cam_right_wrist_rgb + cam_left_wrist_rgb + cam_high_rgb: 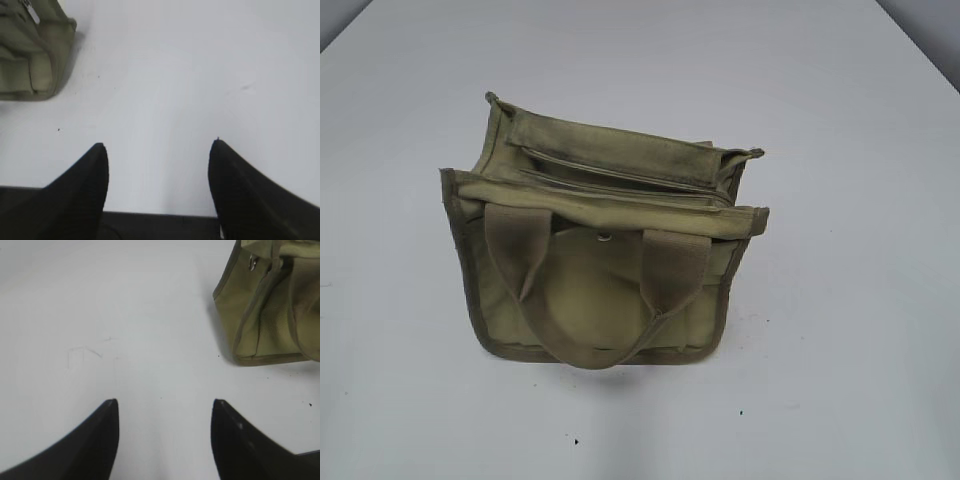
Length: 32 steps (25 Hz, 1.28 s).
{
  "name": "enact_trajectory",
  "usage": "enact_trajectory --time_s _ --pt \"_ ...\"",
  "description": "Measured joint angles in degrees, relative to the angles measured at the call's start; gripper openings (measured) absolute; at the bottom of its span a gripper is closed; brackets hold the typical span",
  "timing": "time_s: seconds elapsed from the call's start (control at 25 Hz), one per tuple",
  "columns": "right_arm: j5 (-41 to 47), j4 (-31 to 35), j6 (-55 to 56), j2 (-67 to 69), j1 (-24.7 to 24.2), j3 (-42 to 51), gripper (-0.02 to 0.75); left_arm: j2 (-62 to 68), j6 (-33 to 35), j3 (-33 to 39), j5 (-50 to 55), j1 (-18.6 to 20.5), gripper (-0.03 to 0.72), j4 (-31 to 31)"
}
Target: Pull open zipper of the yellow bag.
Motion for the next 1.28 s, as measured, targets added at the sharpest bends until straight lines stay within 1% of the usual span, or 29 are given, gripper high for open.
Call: enact_trajectory --time_s 0.16,0.24,0.6,1.28 --pt "0.0 0.9 0.0 -7.6 -0.8 0.1 0.489 -3.1 0.0 0.0 0.0 0.1 0.454 0.0" --pt "0.0 1.9 0.0 -8.9 -0.8 0.2 0.489 -5.5 0.0 0.0 -0.1 0.1 0.454 0.0" --pt "-0.3 5.4 0.0 -9.0 -0.8 0.2 0.489 -6.1 0.0 0.0 0.0 0.1 0.454 0.0" --pt "-0.6 5.9 0.1 -9.0 -0.8 0.2 0.489 -6.1 0.0 0.0 0.0 0.1 0.454 0.0"
